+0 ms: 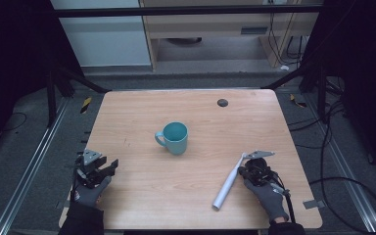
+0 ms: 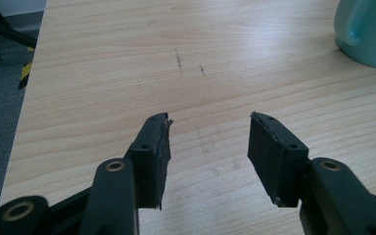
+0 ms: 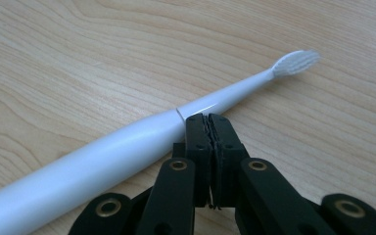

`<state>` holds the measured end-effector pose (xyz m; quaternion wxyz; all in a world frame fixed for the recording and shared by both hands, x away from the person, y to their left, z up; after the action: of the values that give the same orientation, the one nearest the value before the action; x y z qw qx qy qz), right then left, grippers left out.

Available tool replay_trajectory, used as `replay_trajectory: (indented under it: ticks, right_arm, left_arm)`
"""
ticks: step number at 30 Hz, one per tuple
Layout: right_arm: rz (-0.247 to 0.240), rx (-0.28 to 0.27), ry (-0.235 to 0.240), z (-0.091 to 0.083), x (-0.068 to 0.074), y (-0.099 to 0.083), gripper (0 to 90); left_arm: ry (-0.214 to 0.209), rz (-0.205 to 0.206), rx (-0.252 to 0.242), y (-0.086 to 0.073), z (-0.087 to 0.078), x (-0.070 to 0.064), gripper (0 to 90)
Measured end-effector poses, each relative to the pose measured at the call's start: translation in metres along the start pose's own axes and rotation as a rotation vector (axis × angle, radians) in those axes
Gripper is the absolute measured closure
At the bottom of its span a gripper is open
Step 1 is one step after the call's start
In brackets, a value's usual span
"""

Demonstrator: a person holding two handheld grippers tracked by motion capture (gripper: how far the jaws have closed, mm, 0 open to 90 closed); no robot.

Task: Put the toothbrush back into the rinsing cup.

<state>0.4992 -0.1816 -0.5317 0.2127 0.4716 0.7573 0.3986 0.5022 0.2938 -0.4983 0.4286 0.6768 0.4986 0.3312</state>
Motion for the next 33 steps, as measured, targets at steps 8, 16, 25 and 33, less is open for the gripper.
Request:
replay_trajectory:
  ticks: [8, 16, 25, 33]
  right_arm:
    - [-0.002, -0.001, 0.018, 0.007, 0.005, 0.004, 87.5]
    - [-0.014, -0.003, 0.035, 0.014, 0.011, 0.008, 87.4]
    - [-0.020, -0.003, 0.050, 0.018, 0.016, 0.012, 87.0]
    - [-0.031, -0.001, 0.064, 0.021, 0.024, 0.014, 86.5]
  left_arm:
    - [-0.001, -0.001, 0.001, 0.000, 0.000, 0.000, 49.5]
    - [0.000, 0.000, 0.000, 0.000, 0.000, 0.000, 49.5]
    - [0.000, 0.001, 0.001, 0.000, 0.000, 0.000, 49.5]
    - [-0.004, 0.000, 0.001, 0.000, 0.000, -0.001, 49.4]
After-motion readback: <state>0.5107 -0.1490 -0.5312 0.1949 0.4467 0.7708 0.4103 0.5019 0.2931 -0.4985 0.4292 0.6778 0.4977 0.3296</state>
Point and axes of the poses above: each handheld gripper's, and its own axes: z roughly forward along the jaws, y roughly out of its top, x roughly to its left, the point moved 6 cm from there along z, roughly forward along the jaws, and after that the axes turned 13 degrees about -x, right-handed, at the moved point
